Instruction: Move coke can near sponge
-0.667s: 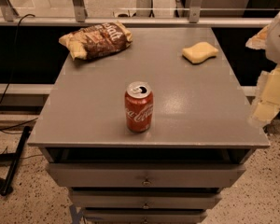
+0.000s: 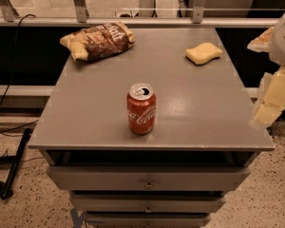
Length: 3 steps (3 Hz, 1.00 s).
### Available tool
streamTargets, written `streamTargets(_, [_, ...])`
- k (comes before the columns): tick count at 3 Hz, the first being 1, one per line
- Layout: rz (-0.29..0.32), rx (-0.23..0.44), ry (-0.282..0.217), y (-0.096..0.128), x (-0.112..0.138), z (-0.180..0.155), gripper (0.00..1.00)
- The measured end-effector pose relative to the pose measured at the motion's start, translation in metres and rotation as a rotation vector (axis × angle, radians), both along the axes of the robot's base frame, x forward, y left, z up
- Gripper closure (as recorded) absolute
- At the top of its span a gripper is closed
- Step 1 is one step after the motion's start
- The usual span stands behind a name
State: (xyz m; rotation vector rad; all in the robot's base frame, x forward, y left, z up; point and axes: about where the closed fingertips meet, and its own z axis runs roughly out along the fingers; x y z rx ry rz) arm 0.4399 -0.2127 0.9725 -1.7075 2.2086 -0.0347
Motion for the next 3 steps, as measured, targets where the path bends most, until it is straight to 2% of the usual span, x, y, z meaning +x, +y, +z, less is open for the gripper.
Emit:
streamTargets(1, [0.057, 0.136, 0.011, 0.023, 0.008, -0.022, 0.00])
streamTargets(2, [0.144, 0.292, 0.008, 0.064, 0.016, -0.044, 0.00])
streamTargets(3, [0.230, 0.483, 0.002, 0.109, 0.025, -0.067, 0.00])
